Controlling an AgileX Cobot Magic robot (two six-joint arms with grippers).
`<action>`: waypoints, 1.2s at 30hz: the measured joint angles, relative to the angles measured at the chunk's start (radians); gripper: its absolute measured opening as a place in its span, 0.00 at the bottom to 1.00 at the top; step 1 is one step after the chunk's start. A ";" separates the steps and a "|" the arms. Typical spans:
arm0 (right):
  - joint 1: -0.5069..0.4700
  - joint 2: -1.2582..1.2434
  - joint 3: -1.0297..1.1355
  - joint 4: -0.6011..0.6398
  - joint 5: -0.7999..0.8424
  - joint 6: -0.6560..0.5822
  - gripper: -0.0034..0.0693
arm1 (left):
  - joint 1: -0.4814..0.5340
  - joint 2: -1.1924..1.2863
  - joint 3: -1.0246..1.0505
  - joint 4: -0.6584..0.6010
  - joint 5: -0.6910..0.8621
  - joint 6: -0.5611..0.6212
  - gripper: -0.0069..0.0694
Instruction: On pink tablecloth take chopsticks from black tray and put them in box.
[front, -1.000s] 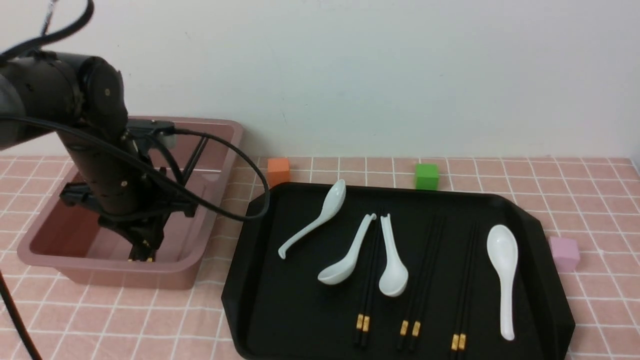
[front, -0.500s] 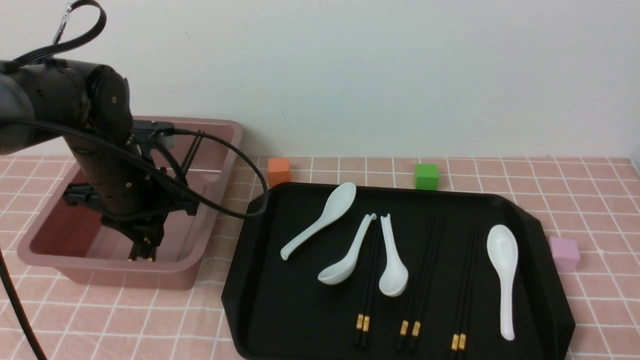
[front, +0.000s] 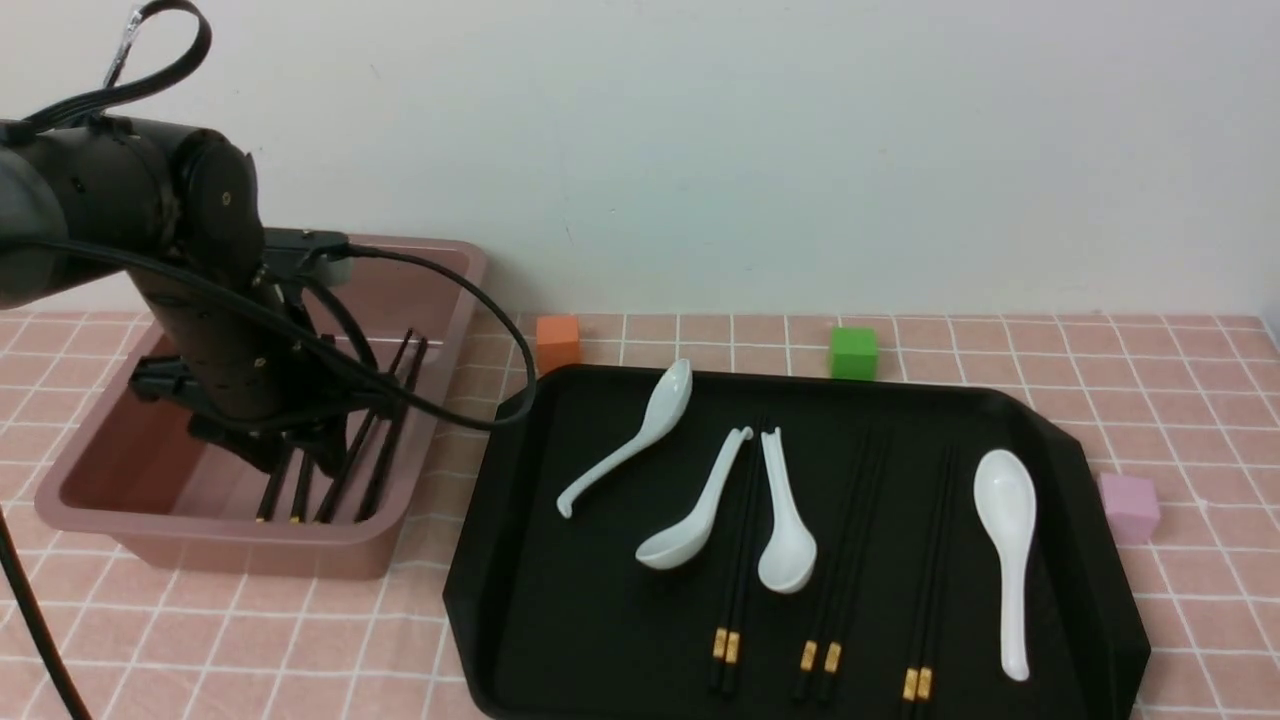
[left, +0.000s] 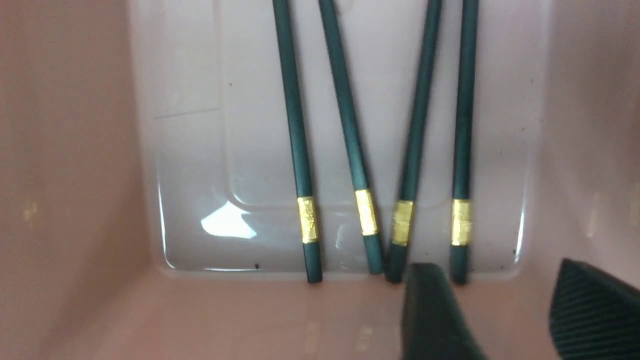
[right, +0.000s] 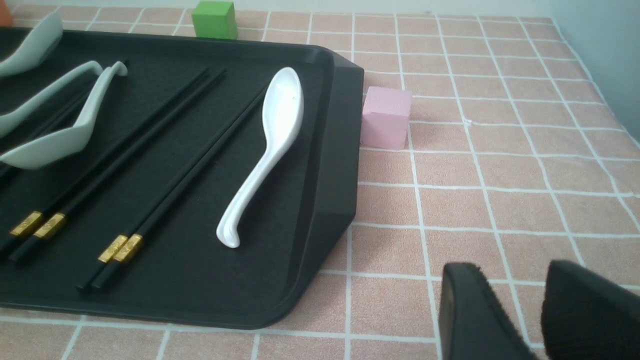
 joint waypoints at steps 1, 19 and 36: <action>0.000 0.000 0.000 0.000 0.000 0.000 0.38 | 0.000 -0.018 0.001 -0.013 0.000 -0.011 0.61; 0.000 0.000 0.000 0.000 0.000 0.000 0.38 | -0.001 -0.796 0.350 -0.183 -0.224 0.060 0.07; 0.000 0.000 0.000 0.000 0.000 0.000 0.38 | -0.001 -1.591 1.114 -0.240 -0.598 0.057 0.07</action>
